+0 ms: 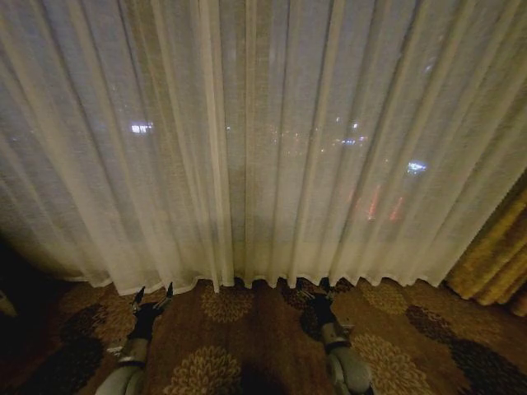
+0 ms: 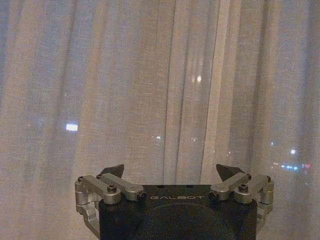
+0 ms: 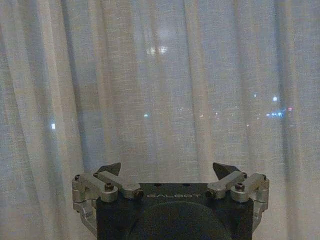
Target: Open the curtains by pulling them apart, changing their state from closed to fully open.
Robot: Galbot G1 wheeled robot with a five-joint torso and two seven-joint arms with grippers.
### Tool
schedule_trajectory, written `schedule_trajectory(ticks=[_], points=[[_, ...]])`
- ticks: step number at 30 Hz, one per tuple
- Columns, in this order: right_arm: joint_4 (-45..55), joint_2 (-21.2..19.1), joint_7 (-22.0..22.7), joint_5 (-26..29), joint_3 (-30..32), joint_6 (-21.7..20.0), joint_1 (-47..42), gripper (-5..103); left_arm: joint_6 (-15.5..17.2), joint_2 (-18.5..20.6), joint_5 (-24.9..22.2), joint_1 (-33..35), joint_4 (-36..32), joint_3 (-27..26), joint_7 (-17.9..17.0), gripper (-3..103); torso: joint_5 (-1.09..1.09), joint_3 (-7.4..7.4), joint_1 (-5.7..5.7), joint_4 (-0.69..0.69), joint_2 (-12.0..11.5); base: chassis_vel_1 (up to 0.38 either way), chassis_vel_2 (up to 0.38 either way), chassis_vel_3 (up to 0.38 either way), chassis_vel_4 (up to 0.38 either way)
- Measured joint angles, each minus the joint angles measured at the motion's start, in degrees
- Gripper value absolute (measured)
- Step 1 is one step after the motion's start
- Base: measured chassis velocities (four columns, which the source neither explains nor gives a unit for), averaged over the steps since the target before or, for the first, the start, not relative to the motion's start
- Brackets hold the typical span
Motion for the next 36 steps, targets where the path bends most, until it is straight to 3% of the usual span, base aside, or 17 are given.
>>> schedule_trajectory(ticks=[21, 36], points=[[-2.0, 0.1, -0.6, -0.2, -0.4, 1.6, 1.0, 100, 0.0, 0.0, 0.0, 0.0, 0.0, 0.0, 0.0, 100, 0.00, -0.01, -0.02, 0.00, 0.0, -0.022, 0.026, 0.027, -0.024], [-2.4, 0.5, -1.0, -0.4, -0.5, 2.2, 0.8, 100, 0.0, 0.0, 0.0, 0.0, 0.0, 0.0, 0.0, 100, 0.04, 0.01, 0.02, 0.00, 0.0, -0.241, 0.258, 0.241, -0.246]])
